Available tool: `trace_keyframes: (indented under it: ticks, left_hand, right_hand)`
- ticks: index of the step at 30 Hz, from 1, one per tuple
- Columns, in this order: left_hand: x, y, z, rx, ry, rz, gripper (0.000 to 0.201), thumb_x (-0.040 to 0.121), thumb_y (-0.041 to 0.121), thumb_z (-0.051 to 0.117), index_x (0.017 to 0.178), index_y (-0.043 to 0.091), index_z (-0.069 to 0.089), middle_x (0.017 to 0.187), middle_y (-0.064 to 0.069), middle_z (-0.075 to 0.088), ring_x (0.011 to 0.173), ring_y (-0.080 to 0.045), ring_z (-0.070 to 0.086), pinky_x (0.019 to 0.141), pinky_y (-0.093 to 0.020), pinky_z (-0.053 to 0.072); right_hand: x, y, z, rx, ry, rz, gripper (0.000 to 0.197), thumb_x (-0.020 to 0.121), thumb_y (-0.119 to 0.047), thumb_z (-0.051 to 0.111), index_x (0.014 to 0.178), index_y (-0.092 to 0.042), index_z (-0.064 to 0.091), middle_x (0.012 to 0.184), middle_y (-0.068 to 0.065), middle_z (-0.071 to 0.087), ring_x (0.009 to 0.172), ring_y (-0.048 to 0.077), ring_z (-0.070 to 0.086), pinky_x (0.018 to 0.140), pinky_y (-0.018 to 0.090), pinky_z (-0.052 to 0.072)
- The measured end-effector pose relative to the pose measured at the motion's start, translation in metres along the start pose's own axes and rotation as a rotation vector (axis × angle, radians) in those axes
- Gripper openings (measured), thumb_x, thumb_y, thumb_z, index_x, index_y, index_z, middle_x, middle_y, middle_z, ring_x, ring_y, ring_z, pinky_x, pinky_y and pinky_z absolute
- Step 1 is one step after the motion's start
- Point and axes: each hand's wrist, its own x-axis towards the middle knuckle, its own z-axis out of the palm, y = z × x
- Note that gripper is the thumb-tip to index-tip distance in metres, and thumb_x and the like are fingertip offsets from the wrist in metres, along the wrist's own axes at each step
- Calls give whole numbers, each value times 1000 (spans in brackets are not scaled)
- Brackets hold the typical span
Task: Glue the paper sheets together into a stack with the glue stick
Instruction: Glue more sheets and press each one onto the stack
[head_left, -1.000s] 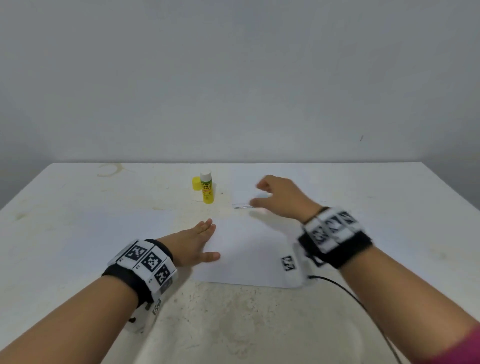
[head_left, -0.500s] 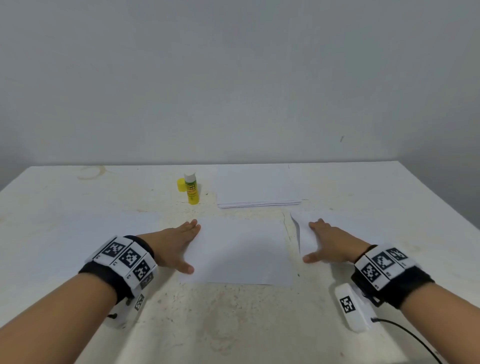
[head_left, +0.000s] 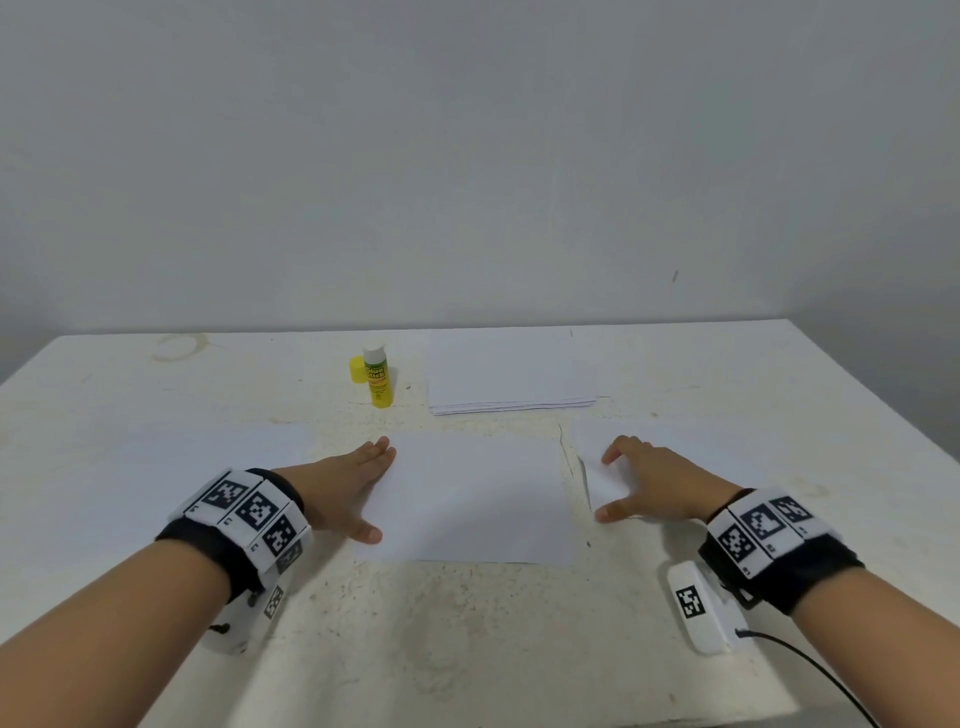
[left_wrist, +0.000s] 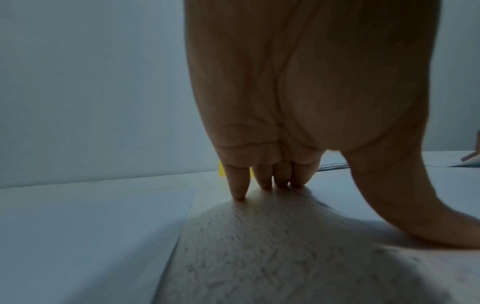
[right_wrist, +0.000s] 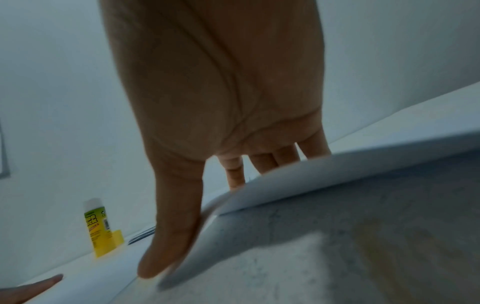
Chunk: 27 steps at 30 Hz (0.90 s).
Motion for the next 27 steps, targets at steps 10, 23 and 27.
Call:
trace_keyframes:
  ticks: [10,23,27]
  left_hand:
    - [3,-3,2,-11,5,5,106,88,49,61,150,10,-16,158,-3,-21,148,-15,-10,118,-27,4]
    - [4,-4,3,7,-5,10,105,89,51,58,150,8,-17,158,-5,-23,148,-16,-11,118,-27,3]
    - [4,-4,3,13,-10,8,105,89,51,58,150,9,-17,158,-5,-23,148,-16,-10,118,-28,4]
  right_hand:
    - [-5,1,-10,-59,-97,11,66,88,-56,55,146,-29,37,158,11,19,146,21,17,116,33,15]
    - [-13,-9,-17,43,-131,106,50,104,-27,32,134,12,41,153,22,26,139,31,31,111,36,24]
    - [-13,-10,-20,47,-84,112,43,103,-28,37,130,4,48,132,20,51,123,32,47,92,33,37]
